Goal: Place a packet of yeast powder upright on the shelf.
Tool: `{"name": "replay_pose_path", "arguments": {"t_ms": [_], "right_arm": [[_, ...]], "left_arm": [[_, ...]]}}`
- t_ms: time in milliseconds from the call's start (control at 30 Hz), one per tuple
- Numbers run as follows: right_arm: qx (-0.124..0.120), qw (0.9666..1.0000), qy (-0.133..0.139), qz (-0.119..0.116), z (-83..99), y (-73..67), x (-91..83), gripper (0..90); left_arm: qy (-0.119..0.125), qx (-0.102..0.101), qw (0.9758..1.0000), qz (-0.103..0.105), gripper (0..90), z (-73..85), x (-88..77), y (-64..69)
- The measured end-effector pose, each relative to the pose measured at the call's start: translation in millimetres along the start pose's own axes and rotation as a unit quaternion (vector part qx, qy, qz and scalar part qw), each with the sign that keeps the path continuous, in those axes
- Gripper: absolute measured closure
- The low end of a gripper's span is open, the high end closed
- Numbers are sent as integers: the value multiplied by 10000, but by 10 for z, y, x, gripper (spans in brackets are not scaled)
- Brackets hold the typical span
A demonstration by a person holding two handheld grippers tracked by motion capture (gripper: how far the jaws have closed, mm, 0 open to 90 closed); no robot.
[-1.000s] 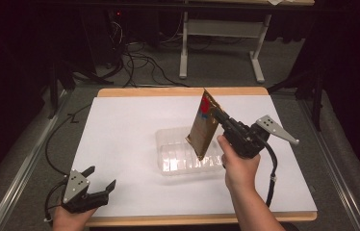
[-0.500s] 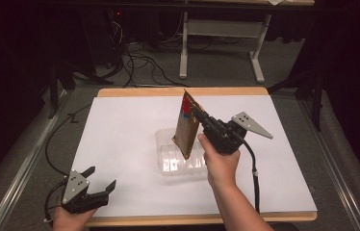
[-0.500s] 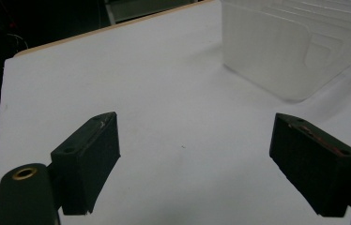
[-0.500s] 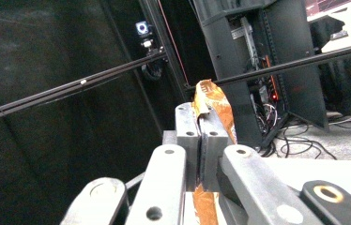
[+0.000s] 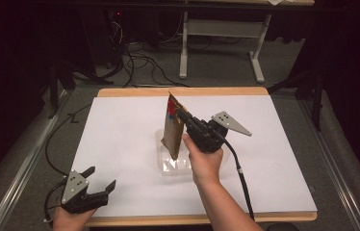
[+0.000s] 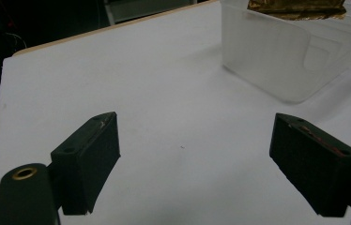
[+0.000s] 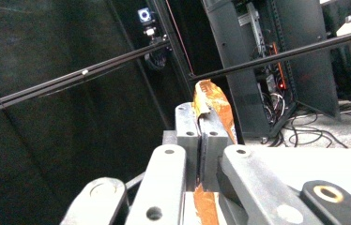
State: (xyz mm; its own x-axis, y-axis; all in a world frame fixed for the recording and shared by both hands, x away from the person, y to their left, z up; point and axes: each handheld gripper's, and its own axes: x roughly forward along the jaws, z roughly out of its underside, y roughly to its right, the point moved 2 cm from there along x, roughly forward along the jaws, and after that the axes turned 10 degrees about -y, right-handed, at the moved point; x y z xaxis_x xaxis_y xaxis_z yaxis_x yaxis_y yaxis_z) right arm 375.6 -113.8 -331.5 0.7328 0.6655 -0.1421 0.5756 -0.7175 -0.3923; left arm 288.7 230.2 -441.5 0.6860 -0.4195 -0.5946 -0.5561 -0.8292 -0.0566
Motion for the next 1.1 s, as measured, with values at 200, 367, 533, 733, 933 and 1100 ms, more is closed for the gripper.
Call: {"name": "replay_pose_path", "arguments": {"t_ms": [200,367,533,733,933,1100], "right_arm": [[28,10000,-80,2,74,-23,143,900],[65,9999,-113,-35,127,-60,234,900],[165,9996,-172,-134,203,-138,338,900],[203,9993,-201,-237,251,-220,392,900],[195,9991,-270,-243,313,-224,417,900],[219,9990,-327,-214,365,-188,422,900]], "left_arm": [[28,-22,10000,10,170,2,-10,0],[35,-33,10000,6,170,3,-13,-1],[11,-15,10000,20,170,-1,-3,7],[12,-14,10000,19,170,0,-2,3],[17,0,10000,22,170,-2,-1,8],[15,1,10000,25,170,-4,6,4]]}}
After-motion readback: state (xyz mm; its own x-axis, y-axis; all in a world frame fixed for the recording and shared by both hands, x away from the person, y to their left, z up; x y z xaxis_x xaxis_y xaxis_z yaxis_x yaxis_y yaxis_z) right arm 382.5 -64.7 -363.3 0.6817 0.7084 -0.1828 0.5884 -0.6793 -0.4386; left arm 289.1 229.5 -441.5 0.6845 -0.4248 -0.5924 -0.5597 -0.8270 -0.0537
